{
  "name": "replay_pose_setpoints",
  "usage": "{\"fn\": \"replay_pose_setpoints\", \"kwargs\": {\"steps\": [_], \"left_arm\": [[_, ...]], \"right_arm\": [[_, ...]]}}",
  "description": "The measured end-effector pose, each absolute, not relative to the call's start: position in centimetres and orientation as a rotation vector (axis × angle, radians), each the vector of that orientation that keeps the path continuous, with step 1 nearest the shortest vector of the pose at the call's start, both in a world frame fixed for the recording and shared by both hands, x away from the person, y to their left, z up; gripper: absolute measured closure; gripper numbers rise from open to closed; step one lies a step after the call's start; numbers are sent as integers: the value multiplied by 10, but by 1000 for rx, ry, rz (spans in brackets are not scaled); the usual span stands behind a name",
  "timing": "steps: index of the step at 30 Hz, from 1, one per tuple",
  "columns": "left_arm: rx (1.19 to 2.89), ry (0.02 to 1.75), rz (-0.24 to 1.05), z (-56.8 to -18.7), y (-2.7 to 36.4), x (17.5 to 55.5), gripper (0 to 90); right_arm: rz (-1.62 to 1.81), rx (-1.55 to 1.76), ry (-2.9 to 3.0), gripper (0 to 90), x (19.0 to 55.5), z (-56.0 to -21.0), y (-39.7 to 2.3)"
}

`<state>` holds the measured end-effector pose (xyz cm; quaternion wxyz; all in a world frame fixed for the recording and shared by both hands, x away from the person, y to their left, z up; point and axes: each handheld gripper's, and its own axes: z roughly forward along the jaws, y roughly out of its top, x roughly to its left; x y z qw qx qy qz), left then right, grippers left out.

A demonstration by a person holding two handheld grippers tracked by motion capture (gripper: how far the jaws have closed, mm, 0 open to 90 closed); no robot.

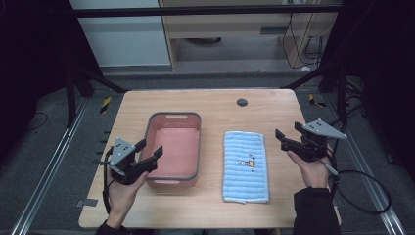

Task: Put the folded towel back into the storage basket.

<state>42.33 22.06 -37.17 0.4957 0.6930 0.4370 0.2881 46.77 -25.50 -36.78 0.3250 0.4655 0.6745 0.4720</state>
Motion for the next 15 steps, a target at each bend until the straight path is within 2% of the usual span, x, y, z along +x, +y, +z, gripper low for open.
{"fn": "replay_pose_setpoints", "kwargs": {"steps": [15], "left_arm": [[1726, 986, 645, -376, 172, 427, 354]], "right_arm": [[1196, 1221, 1785, 294, 486, -361, -245]]}}
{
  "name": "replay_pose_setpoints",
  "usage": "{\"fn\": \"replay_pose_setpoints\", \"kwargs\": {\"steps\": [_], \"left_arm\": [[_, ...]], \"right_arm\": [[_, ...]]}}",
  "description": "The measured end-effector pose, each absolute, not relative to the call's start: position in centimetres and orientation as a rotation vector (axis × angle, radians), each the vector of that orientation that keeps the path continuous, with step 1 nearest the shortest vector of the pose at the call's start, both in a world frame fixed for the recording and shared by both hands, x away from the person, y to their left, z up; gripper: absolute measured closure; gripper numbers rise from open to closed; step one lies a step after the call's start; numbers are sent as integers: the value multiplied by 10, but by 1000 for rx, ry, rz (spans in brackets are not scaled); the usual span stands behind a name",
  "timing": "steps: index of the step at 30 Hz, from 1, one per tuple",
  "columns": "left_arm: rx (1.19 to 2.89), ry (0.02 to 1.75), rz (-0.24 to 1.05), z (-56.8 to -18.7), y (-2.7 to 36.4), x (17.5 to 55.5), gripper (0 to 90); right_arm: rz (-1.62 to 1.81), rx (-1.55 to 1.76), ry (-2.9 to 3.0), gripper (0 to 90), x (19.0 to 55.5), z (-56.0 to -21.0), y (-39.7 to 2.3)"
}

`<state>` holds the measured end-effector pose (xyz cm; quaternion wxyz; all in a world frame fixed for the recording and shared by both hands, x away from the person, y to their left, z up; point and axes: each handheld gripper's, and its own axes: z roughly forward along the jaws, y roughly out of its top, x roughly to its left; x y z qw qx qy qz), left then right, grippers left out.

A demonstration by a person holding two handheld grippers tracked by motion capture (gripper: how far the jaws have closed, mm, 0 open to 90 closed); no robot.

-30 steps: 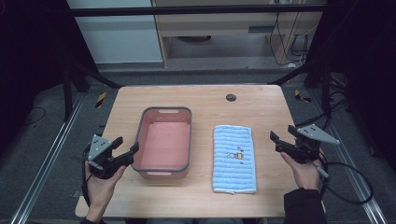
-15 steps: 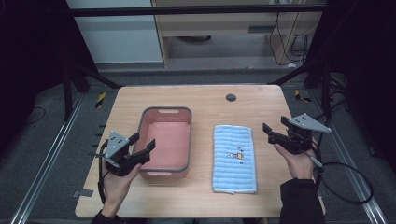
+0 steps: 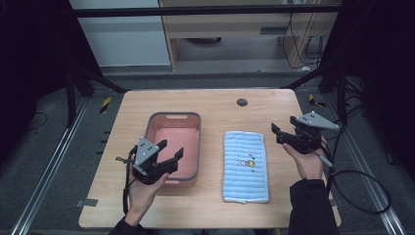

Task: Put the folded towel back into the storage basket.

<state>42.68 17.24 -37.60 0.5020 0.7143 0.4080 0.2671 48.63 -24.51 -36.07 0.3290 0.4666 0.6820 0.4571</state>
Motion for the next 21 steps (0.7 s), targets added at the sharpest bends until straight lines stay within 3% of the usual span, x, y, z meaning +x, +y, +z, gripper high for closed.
{"fn": "replay_pose_setpoints", "kwargs": {"steps": [21], "left_arm": [[1787, 892, 577, -386, 108, 426, 364]], "right_arm": [[1203, 1240, 1801, 389, 503, -366, -247]]}}
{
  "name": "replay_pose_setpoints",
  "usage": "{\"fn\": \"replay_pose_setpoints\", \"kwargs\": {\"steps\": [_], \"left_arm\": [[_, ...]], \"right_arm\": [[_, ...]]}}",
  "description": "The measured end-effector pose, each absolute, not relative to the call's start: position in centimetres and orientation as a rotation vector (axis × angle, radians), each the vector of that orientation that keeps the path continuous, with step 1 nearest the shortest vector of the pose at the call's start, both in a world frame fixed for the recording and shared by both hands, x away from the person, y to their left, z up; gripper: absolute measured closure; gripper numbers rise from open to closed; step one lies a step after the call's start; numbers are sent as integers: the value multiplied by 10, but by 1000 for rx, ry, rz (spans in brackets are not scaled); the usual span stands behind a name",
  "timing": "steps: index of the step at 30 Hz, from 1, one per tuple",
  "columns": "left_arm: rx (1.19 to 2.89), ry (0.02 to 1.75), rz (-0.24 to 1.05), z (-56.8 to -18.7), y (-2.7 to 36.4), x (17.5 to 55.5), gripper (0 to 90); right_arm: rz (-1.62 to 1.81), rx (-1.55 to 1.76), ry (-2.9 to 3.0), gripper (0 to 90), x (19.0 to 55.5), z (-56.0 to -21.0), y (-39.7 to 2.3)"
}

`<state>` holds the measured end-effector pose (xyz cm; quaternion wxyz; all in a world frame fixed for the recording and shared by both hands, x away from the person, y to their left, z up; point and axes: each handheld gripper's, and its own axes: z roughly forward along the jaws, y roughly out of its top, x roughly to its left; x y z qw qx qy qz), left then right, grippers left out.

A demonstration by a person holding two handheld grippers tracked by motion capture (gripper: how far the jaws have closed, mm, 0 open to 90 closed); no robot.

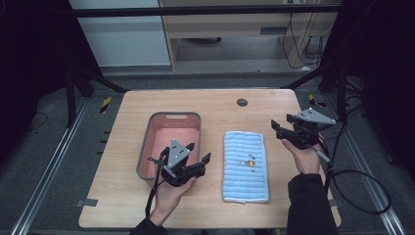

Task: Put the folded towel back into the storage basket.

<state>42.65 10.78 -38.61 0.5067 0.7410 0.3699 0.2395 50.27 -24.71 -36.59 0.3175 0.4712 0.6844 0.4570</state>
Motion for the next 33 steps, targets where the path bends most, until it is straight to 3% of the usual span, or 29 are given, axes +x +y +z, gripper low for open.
{"fn": "replay_pose_setpoints", "kwargs": {"steps": [18, 33], "left_arm": [[1840, 866, 530, -409, 69, 425, 418], [1906, 870, 573, -435, 49, 421, 458]], "right_arm": [[1206, 1233, 1832, 430, 515, -376, -242], [1209, 1238, 1859, 472, 526, -393, -237]]}}
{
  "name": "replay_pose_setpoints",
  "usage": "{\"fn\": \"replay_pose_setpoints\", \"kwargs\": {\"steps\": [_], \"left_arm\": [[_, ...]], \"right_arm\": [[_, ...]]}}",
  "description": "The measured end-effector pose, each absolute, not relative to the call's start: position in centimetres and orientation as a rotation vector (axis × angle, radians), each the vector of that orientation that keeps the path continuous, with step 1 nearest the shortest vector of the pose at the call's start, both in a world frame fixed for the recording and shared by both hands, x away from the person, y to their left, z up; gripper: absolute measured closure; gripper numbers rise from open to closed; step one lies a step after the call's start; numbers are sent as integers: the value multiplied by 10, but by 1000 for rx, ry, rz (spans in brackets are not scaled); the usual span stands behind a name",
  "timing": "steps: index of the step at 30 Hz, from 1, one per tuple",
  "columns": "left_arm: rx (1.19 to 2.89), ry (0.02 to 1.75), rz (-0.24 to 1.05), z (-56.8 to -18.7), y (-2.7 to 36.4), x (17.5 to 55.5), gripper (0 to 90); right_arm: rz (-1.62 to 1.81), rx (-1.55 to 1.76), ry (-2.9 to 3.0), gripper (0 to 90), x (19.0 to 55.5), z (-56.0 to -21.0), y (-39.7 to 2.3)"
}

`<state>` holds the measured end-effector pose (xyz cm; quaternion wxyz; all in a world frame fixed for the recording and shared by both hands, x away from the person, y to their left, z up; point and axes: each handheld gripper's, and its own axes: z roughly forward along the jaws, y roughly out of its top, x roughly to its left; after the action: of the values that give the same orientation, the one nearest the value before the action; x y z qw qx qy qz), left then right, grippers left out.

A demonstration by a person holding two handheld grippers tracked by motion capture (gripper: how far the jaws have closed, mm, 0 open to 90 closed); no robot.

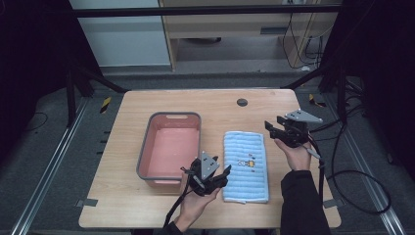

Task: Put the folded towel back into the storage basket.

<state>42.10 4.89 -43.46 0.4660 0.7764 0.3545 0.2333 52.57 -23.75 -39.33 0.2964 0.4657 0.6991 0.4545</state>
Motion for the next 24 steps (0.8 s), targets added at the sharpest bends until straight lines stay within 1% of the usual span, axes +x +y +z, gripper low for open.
{"fn": "replay_pose_setpoints", "kwargs": {"steps": [8, 24], "left_arm": [[1935, 895, 543, -451, 45, 421, 479], [2012, 928, 532, -479, 35, 421, 495]], "right_arm": [[1183, 1271, 1890, 490, 532, -413, -237], [1127, 1336, 1970, 501, 543, -453, -233]]}}
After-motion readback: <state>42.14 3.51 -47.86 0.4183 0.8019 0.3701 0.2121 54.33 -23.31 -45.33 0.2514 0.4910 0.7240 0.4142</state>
